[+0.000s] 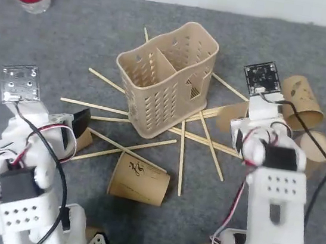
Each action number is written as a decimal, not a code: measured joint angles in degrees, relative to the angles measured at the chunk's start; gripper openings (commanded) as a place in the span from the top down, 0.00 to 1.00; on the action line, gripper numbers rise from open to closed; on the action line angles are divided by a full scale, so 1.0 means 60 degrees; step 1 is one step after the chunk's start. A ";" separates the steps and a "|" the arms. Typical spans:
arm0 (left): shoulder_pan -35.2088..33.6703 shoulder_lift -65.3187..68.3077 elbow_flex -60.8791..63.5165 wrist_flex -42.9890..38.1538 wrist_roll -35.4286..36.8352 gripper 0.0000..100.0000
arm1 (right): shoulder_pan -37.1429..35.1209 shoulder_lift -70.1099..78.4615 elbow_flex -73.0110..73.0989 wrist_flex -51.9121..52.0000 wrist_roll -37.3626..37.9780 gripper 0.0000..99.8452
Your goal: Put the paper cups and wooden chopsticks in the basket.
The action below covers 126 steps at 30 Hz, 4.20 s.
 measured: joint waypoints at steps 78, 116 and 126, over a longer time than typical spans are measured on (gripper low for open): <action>-0.2579 0.2960 0.0440 -0.0864 -0.0425 0.68 | -0.0601 0.5407 -1.1311 0.6681 0.1304 0.78; 0.1392 0.4425 -0.5890 -0.0176 -0.1480 0.99 | -0.0630 0.3883 -0.8821 0.6799 0.0952 0.85; 0.5289 0.7473 -1.1267 0.0703 -0.2784 0.99 | 0.0454 0.1026 -0.4689 0.5143 -0.0088 0.85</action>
